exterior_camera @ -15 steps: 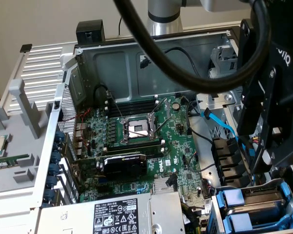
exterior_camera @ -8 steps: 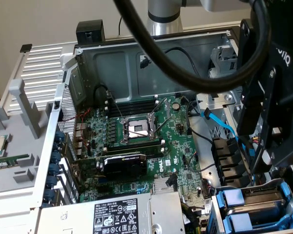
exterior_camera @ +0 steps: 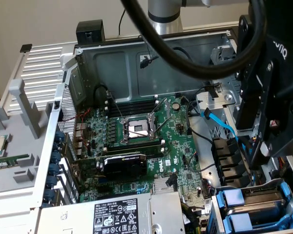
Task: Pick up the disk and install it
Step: 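Insert the first disk wire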
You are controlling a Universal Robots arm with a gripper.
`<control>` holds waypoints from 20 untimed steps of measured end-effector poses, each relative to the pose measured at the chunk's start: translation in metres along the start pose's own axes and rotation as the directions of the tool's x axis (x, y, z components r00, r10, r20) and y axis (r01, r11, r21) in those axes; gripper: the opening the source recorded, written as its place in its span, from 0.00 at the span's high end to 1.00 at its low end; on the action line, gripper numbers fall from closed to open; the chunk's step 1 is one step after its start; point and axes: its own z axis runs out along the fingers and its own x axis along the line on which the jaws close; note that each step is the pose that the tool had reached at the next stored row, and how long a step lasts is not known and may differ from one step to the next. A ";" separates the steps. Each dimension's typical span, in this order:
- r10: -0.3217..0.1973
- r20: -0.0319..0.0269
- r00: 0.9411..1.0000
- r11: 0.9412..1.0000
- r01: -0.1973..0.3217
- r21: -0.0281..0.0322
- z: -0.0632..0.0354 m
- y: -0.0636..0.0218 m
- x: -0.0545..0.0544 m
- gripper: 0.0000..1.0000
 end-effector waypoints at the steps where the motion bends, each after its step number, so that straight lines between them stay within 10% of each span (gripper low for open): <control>1: 0.000 0.000 1.000 1.000 0.000 0.007 0.0000 -0.0006 -0.002 0.49; 8: 0.004 -0.001 1.000 0.997 -0.004 0.073 -0.0002 -0.0060 -0.012 0.49; 11: 0.011 0.000 1.000 0.996 -0.011 0.091 -0.0002 -0.0067 -0.013 0.49; 20: 0.054 -0.001 0.999 0.994 -0.054 0.095 0.0008 -0.0088 -0.014 0.49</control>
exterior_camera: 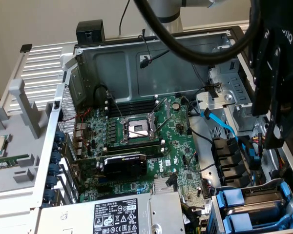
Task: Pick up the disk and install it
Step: 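Insert the first disk wire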
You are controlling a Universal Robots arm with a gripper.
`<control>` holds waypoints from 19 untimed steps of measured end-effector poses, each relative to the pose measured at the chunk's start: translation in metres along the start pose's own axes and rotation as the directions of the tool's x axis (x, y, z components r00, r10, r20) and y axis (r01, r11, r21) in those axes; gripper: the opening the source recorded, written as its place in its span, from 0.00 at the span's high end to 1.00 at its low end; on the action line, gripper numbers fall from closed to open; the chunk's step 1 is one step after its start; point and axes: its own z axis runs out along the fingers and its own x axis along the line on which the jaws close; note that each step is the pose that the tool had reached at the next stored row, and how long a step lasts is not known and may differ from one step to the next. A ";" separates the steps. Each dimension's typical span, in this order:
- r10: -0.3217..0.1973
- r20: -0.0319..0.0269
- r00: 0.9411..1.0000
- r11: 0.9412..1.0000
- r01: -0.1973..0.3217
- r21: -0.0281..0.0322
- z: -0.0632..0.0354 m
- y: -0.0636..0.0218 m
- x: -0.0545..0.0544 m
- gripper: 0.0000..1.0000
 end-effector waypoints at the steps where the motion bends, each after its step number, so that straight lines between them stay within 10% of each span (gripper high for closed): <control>1: 0.005 0.000 1.000 1.000 -0.005 0.000 0.0003 -0.0004 0.000 0.49; 15: 0.100 -0.006 0.995 0.995 -0.100 0.003 0.0058 -0.0040 -0.001 0.41; 19: 0.131 -0.005 0.991 0.991 -0.131 0.019 0.0060 -0.0041 -0.001 0.41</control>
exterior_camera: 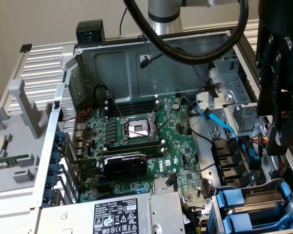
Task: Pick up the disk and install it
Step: 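Insert the first disk wire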
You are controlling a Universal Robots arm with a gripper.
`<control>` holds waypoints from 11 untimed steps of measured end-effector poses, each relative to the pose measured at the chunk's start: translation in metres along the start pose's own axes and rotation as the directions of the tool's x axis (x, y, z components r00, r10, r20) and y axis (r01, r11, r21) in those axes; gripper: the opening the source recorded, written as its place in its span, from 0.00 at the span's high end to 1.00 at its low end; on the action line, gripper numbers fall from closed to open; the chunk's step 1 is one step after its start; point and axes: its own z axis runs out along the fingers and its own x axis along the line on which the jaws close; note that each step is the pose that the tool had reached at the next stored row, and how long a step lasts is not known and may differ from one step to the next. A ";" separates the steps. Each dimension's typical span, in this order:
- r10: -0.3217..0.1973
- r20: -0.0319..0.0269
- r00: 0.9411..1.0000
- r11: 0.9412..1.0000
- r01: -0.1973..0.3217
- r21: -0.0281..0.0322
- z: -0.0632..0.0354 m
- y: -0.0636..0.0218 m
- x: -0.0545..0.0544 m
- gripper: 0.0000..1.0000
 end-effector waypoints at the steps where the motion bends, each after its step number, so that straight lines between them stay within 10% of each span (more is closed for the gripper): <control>1: 0.006 0.001 1.000 1.000 -0.006 0.007 0.0000 0.0000 0.000 0.41; 5: 0.016 0.005 1.000 0.999 -0.016 0.029 0.0012 0.0011 -0.003 0.41; 9: 0.029 0.013 1.000 0.997 -0.030 0.073 0.0012 0.0015 -0.005 0.41; 11: 0.034 0.015 0.999 0.996 -0.036 0.085 0.0021 0.0024 -0.006 0.41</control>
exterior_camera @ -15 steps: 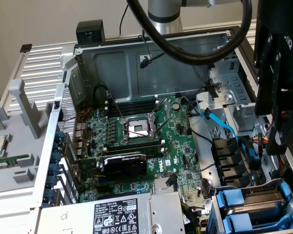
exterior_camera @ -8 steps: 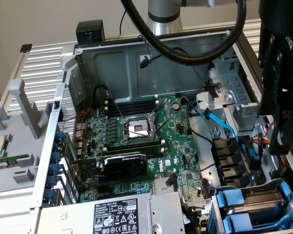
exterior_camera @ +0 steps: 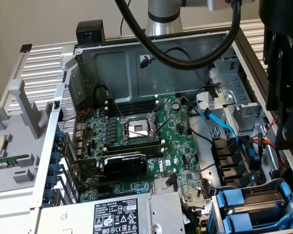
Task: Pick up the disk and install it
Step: 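Insert the first disk wire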
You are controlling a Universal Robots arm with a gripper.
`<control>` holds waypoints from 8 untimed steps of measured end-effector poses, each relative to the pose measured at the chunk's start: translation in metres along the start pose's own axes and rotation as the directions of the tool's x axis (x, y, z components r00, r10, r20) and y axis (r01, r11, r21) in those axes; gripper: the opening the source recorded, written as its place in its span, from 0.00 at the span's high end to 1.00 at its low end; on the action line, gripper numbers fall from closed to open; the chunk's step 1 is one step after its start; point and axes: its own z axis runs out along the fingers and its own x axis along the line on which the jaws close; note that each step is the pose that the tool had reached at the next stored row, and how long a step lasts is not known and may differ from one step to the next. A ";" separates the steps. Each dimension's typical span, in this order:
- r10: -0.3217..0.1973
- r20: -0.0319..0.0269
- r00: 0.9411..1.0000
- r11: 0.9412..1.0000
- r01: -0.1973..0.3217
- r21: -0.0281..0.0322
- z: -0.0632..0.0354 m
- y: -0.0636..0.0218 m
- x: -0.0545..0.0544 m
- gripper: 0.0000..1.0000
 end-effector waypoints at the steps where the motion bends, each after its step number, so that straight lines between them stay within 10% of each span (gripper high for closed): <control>1: 0.002 0.000 1.000 1.000 -0.002 0.003 0.0006 0.0009 0.000 0.41; 8: 0.024 0.000 1.000 1.000 -0.024 0.019 0.0072 0.0082 0.000 0.41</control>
